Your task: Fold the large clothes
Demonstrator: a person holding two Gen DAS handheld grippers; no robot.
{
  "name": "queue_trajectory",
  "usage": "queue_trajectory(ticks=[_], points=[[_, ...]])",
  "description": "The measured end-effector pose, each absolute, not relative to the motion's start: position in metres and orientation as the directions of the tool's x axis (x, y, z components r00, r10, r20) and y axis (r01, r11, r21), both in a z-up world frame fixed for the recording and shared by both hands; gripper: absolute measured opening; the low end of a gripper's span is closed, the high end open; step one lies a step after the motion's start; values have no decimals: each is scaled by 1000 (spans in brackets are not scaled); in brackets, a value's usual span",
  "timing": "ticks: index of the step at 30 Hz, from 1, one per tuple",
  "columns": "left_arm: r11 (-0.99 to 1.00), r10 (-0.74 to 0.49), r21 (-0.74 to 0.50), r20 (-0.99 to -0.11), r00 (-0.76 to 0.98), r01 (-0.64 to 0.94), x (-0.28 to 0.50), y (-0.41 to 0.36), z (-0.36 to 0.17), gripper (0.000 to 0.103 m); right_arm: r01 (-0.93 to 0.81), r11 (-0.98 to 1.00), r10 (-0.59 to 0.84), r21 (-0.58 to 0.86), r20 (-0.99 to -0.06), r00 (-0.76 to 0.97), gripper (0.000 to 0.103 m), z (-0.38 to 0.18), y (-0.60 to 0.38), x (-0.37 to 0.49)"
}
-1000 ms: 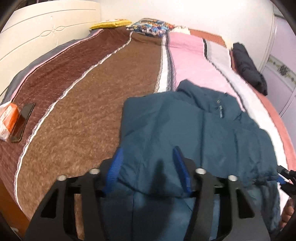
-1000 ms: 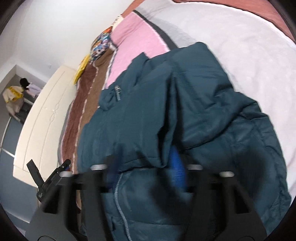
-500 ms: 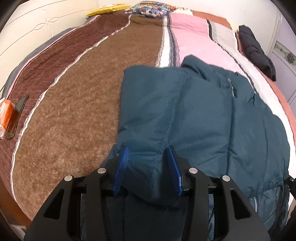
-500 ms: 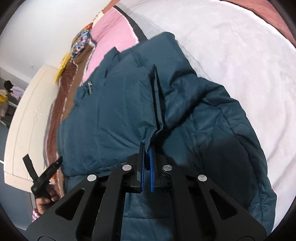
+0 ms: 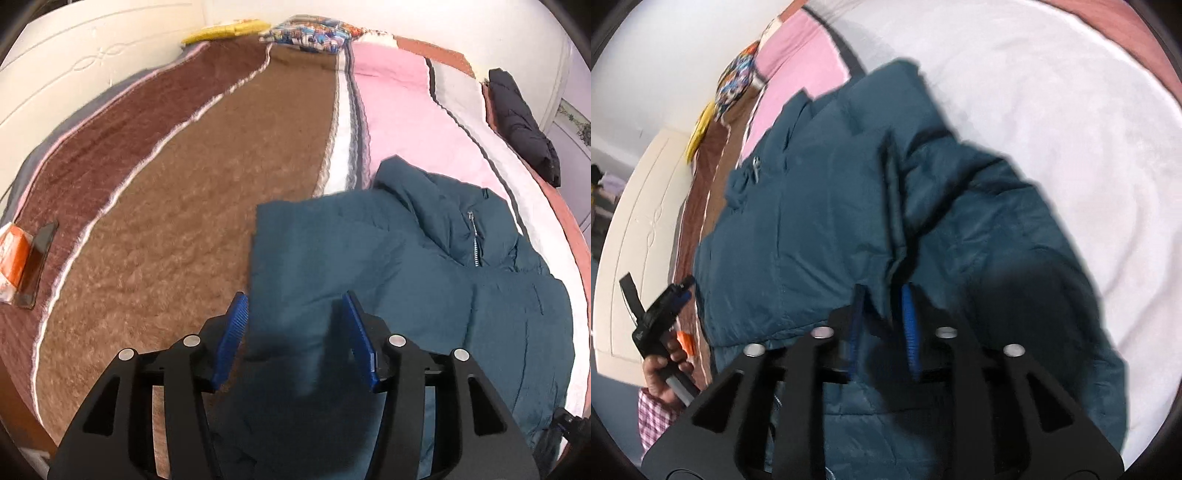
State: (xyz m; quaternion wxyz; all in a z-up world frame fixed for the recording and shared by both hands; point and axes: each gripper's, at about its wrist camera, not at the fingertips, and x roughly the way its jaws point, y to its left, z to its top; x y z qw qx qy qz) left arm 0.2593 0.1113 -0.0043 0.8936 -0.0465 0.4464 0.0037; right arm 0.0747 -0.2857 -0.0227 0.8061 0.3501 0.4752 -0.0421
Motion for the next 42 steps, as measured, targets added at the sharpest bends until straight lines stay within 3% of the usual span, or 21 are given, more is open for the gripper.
queue_trajectory(ticks=[4, 10, 16, 25, 29, 35, 42], points=[[997, -55, -71, -743, 667, 3, 261, 101, 12, 53, 394, 837, 58, 380, -777, 627, 27, 14, -292, 63], [998, -43, -56, -772, 634, -1, 290, 88, -5, 53, 174, 888, 242, 427, -753, 612, 26, 16, -254, 97], [999, -24, -45, -809, 587, -22, 302, 84, -31, 55, 197, 910, 229, 366, -836, 499, 21, -27, -241, 133], [997, -29, -64, -832, 554, -43, 306, 89, -38, 61, 193, 921, 217, 338, -858, 466, 20, -39, -241, 139], [979, -124, -195, -790, 600, -55, 282, 110, -4, 61, 175, 926, 206, 335, -836, 508, 24, -19, -245, 125], [986, -143, -167, -778, 612, 19, 213, 136, 24, 62, 151, 928, 210, 341, -812, 544, 24, 9, -268, 79], [985, -137, -172, -823, 552, -11, 123, 183, 15, 63, 152, 940, 191, 305, -841, 506, 26, 18, -286, 9]])
